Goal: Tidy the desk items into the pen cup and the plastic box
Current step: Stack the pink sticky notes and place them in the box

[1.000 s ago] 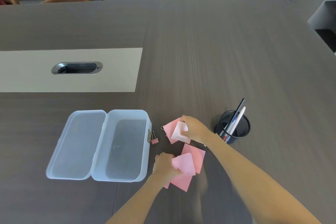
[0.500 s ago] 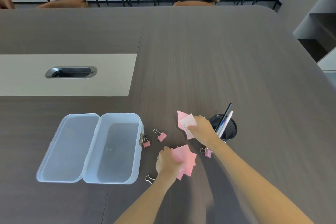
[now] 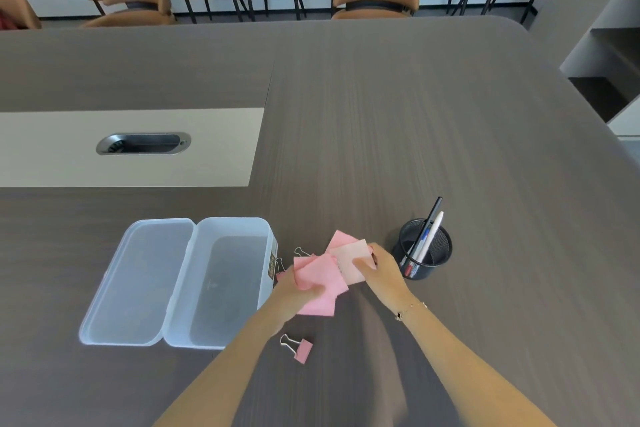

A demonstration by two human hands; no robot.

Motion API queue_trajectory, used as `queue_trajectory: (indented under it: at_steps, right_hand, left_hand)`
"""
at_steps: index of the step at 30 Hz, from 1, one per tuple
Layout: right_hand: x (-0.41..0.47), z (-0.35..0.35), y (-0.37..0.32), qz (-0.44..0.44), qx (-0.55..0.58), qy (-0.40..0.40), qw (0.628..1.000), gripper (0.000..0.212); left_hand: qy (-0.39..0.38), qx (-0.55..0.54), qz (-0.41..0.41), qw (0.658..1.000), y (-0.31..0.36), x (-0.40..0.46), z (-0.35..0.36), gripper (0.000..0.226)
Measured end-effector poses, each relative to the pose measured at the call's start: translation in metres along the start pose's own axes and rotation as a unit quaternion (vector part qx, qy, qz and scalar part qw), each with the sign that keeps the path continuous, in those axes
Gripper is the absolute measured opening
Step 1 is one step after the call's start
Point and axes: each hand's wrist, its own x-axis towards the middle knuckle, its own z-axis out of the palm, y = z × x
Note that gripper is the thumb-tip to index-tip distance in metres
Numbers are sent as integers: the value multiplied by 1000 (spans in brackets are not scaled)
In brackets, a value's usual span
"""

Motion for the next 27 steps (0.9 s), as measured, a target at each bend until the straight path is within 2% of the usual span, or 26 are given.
queue_trajectory:
  at_steps: [4,8,10,13,14,17,19,22,25,27]
  right_hand:
    - [-10,8,7,50,31,-84,995,15]
    - [-13,5,9,35,3,-119,992,16]
    - [-11,2,10,50,39,-146,987,17]
    - [-11,1,5,43,62,-186,980,8]
    - [-11,1,4,37,77,-195,977,12]
    - [-12,0,3,17,106,-167,980,54]
    - [-15,0,5,21,113,-149,982,64]
    - [-19,6,16,-40,15,-174,984,45]
    - [-18,10,22,-85,-123,-118,982,33]
    - [-15,13,25,-107,-229,-83,964,27]
  left_hand:
    - [15,-36,1,999,1,1,4,53]
    - [-14,-22,9,1000,5,-5,12,48]
    - [-21,-5,24,999,4,-4,13,48]
    - [-48,34,65,996,2,-4,16,34]
    - [-46,39,73,996,0,-2,17,34]
    - [-21,5,94,995,5,-5,18,31]
    - [5,-9,104,995,7,-6,20,28]
    - [11,11,126,992,0,-1,19,30]
    - [-21,62,130,989,-6,2,17,37]
    - [4,127,117,985,-10,5,16,56]
